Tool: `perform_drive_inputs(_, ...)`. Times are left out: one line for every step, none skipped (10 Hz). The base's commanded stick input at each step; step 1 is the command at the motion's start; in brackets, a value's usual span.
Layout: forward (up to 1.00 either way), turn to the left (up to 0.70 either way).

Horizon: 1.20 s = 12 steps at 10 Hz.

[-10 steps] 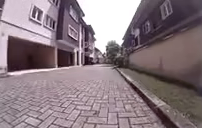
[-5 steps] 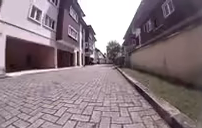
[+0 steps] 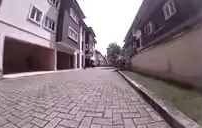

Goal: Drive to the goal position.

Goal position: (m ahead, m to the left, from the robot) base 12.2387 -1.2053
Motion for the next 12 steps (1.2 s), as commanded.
perform_drive_inputs(0.5, 0.0)
perform_drive_inputs(0.5, 0.0)
perform_drive_inputs(0.5, 0.0)
perform_drive_inputs(0.5, 0.0)
perform_drive_inputs(0.5, 0.0)
perform_drive_inputs(0.5, 0.0)
perform_drive_inputs(0.5, 0.0)
perform_drive_inputs(0.5, -0.02)
perform_drive_inputs(0.5, -0.33)
perform_drive_inputs(0.5, -0.44)
perform_drive_inputs(0.5, -0.3)
perform_drive_inputs(0.5, -0.2)
